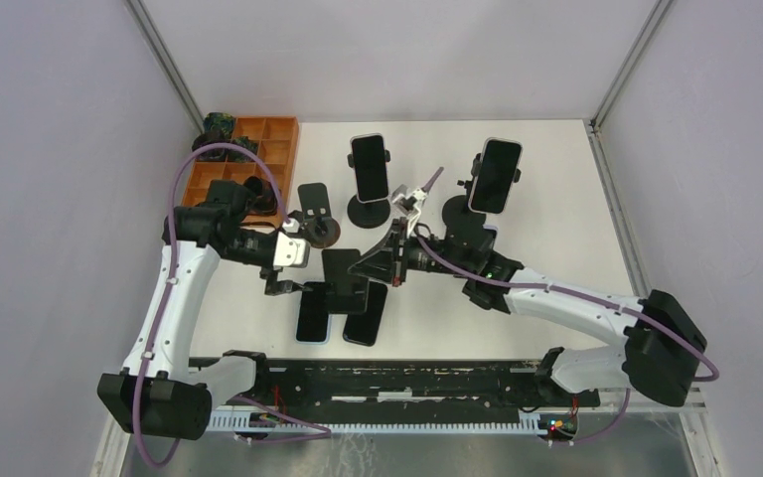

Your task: Remove the phone from the phone stand

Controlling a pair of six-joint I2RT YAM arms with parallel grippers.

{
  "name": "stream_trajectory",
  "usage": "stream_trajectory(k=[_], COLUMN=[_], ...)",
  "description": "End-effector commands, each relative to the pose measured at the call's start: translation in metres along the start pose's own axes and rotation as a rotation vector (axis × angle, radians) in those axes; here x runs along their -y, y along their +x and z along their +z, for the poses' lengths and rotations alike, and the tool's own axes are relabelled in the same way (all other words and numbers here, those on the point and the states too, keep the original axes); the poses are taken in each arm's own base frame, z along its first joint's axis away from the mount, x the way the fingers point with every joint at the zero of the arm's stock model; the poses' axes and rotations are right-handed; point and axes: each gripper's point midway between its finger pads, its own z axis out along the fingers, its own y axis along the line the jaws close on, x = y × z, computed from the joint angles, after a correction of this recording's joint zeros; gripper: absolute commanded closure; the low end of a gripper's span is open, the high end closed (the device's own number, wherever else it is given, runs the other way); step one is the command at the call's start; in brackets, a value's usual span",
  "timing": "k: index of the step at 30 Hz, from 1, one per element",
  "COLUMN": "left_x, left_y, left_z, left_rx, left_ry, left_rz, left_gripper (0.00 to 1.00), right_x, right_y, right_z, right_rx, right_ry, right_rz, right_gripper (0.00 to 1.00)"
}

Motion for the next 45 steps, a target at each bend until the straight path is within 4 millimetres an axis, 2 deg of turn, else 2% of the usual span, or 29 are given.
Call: stream_trajectory(k=[1,3,7,11,17,25,32,38,39,42,45], left_x=[-0.002,-0.005,-0.014,-0.02,-0.021,-0.018,-0.018,-0.017,-0.017,-0.017,-0.017], left_y=[0.007,0.01,0.013,0.009,0.006,0.004,0.005,0.0,-0.001,-0.002,-0.002], left_z=[-0.003,-0.003,-0.004,-0.005,-0.003,0.001,0.001,0.003,0.003,0.002,0.002], left_rx=[-0.05,-0.068,-0.078,-0.063,-0.043,-0.012,-0.009,0.017,0.019,0.022,0.022], left_ry=[0.006,-0.006,-0.04,-0.073,-0.088,-0.076,-0.072,-0.067,-0.066,-0.063,-0.061], left_rz=[0.026,0.006,-0.041,-0.079,-0.086,-0.084,-0.082,-0.086,-0.086,-0.082,-0.083], left_gripper=[0.0,0.0,0.0,0.0,0.0,0.0,0.0,0.0,0.0,0.0,0.0], right_x=[0.038,0.063,0.101,0.139,0.186,0.22,0.237,0.256,0.258,0.256,0.249], right_y=[-0.007,-0.004,0.006,0.014,0.016,0.014,0.034,0.047,0.044,0.036,0.024], right_z=[-0.037,-0.052,-0.063,-0.063,-0.051,-0.036,-0.044,-0.059,-0.06,-0.064,-0.069], right_rx=[0.016,0.001,-0.057,-0.089,-0.136,-0.189,-0.264,-0.332,-0.349,-0.362,-0.335], right_ry=[0.146,0.234,0.37,0.473,0.538,0.508,0.461,0.545,0.562,0.589,0.61], right_rz=[-0.115,-0.14,-0.18,-0.178,-0.198,-0.21,-0.205,-0.239,-0.244,-0.257,-0.282], right_gripper=[1.0,1.0,1.0,1.0,1.0,1.0,1.0,1.0,0.96,0.68,0.52])
